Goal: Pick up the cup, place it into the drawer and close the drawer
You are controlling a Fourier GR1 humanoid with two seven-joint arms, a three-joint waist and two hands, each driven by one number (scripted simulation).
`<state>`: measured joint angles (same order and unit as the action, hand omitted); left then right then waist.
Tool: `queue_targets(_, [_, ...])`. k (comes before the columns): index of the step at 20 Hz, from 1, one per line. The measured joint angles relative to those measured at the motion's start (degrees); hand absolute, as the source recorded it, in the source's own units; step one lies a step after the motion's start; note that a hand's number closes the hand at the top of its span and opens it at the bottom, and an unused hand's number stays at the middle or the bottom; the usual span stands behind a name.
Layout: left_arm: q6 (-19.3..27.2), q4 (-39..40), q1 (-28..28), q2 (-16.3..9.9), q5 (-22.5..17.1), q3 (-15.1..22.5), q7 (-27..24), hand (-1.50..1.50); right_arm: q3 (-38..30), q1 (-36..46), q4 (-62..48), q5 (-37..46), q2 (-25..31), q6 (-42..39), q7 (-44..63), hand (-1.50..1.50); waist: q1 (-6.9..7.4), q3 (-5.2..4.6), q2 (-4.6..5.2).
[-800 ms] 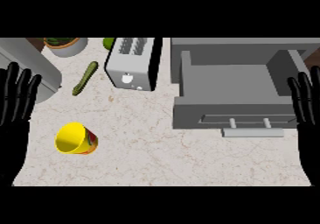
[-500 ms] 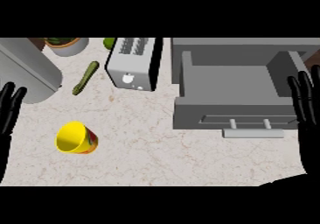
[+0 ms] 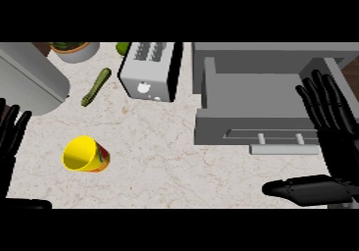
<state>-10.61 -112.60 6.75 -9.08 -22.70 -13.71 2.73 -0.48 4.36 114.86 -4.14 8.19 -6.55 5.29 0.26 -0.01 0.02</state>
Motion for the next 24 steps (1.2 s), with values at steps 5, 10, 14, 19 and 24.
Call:
queue_targets(5, [-0.6, 7.2, -1.9, -0.6, 1.9, -1.4, -1.3, -1.5, -0.5, 2.3, -1.7, 0.0, 0.0, -0.5, 0.7, -1.5, -0.17, 0.0, 0.01])
queue_targets(10, [-3.6, 18.6, -3.3, -1.7, 4.3, -3.2, -7.4, -1.5, -2.3, 5.3, -5.7, -0.6, 0.5, -1.4, -1.0, -1.5, -0.23, -0.01, 0.04])
queue_targets(14, [-4.0, 25.6, -3.8, -1.3, 7.1, -3.6, -12.1, -1.5, -2.7, 5.6, -4.9, -0.5, 0.8, -1.9, -0.6, -1.5, -0.3, 0.0, 0.01])
queue_targets(19, [-4.6, 36.2, -5.0, -1.7, 10.7, -4.3, -19.2, -1.5, -3.7, 7.0, -5.8, -1.0, 1.3, -2.5, -0.3, -1.5, -0.33, 0.0, 0.02])
queue_targets(24, [-5.6, 48.4, -8.6, -3.2, 12.7, -5.4, -26.0, -1.5, -4.0, 7.9, -5.7, -0.9, 1.0, -2.2, 0.3, -1.5, -0.39, -0.01, 0.02])
